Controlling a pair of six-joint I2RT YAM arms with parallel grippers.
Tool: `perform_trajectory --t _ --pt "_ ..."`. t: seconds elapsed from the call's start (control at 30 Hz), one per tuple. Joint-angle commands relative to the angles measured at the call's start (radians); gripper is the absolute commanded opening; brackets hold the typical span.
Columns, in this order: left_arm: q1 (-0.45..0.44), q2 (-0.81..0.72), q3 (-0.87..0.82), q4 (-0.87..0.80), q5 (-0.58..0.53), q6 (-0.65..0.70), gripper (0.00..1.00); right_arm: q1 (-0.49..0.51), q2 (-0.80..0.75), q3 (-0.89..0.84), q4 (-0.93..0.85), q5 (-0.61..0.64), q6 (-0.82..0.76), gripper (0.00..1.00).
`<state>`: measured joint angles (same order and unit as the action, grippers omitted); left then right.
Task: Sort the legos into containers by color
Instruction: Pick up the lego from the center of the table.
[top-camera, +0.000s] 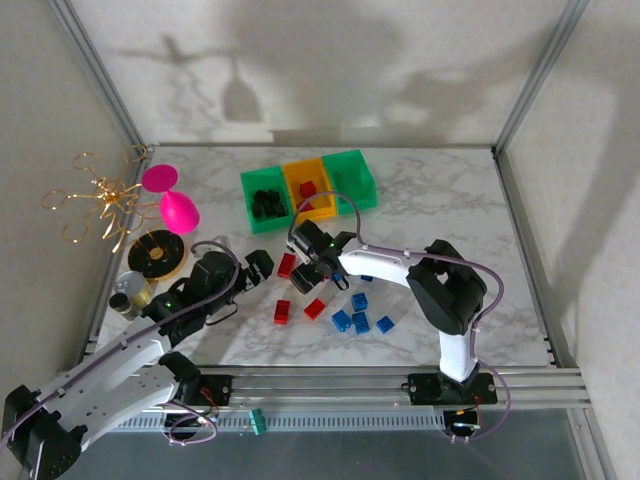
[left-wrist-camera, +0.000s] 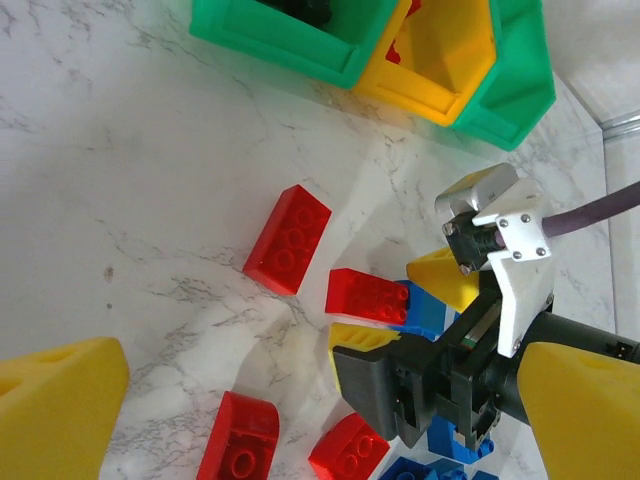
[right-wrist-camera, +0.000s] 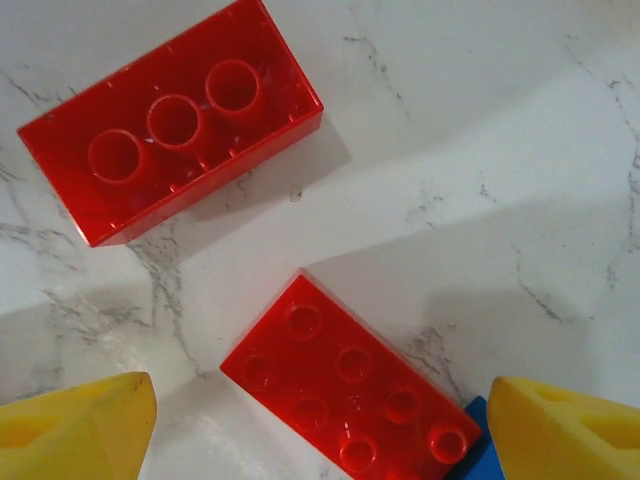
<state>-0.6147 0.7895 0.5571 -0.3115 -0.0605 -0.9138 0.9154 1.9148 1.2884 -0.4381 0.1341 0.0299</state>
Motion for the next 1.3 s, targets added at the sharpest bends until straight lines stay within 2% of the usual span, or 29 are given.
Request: perform_trajectory --t 0.0,0.13,0.37,0.77,1.0,1.27 --pt "-0.007 -0.022 -0.02 -0.035 -0.033 -0.019 0.99 0.01 0.035 0.052 -0.046 0.012 -0.08 0.85" --pt "-0.007 -0.025 -0.017 -0.047 -0.034 -0.02 1.0 0.01 0.084 0.096 -0.08 -0.02 -0.127 0.81" --pt "-0.007 -0.045 -0.02 -0.059 -0.038 -0.022 1.0 -0.001 0.118 0.101 -0.114 -0.007 -0.157 0.7" --pt "-0.007 -0.028 -0.016 -0.04 -0.032 -0.017 1.0 -0.02 0.053 0.032 -0.114 0.017 -0.134 0.48" --pt "-0.007 -0.025 -0.002 -0.039 -0.027 -0.013 1.0 -0.024 0.034 0.057 -0.099 -0.021 -0.109 0.3" --pt "-0.007 0.011 0.031 -0.016 -0.009 0.009 1.0 -0.066 -0.053 0.067 -0.061 -0.065 -0.044 0.24"
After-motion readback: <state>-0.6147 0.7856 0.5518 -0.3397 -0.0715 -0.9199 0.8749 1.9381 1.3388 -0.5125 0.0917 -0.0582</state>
